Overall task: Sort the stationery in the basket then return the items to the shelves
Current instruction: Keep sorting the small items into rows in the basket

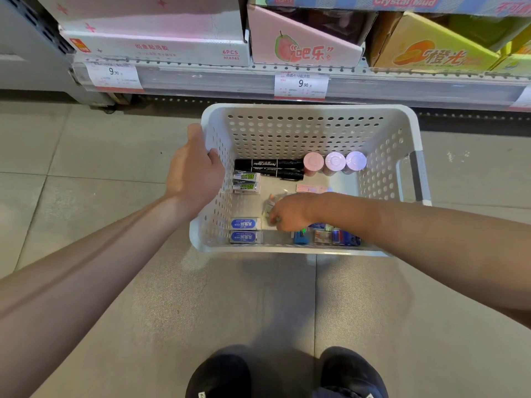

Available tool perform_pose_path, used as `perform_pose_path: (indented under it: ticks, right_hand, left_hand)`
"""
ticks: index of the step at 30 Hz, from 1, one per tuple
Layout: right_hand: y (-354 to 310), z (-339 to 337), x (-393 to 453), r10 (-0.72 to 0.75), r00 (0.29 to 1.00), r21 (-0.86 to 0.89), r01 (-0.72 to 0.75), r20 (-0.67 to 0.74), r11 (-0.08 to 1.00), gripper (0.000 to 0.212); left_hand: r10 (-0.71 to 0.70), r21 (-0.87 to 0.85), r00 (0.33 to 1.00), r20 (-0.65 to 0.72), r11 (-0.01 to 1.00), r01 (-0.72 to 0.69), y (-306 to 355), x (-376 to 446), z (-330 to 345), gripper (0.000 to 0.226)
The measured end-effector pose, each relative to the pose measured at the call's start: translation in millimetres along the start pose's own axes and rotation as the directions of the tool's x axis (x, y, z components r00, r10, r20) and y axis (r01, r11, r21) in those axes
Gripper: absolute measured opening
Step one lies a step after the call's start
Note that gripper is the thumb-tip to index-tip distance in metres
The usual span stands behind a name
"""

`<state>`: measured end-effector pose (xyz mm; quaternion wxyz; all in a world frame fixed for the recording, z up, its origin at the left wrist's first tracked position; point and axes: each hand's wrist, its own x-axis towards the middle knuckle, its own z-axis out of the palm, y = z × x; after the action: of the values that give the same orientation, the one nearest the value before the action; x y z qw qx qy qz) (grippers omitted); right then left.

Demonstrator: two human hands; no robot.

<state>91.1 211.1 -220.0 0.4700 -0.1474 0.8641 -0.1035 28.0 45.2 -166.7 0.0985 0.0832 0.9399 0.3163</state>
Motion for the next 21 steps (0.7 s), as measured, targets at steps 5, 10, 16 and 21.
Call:
perform_pose_path:
  ticks: [5,10,16,21]
  right_hand:
    - [9,-5,4,0.072,0.994,-0.099,-0.08,-0.087,0.992,0.037]
    - [8,-11,7,0.066,0.99,0.11,-0.053,-0.124,0.992,0.036]
    - [5,-7,13,0.106,0.986,0.603,-0.008,-0.127,0.798,0.021]
    - [9,-3,18,0.146,0.979,0.743,0.009,-0.143,0.669,0.03]
  left_hand:
    - [0.004,0.015,1.0,0.0,1.0,-0.004,0,-1,0,0.019]
    - [0.012,0.024,1.0,0.003,1.0,-0.012,0,-1,0,0.02]
    - [-0.004,0.043,1.0,-0.016,0.999,0.004,2,0,1,0.021]
    - [0.006,0.049,1.0,-0.013,0.999,-0.005,1,0,1,0.022]
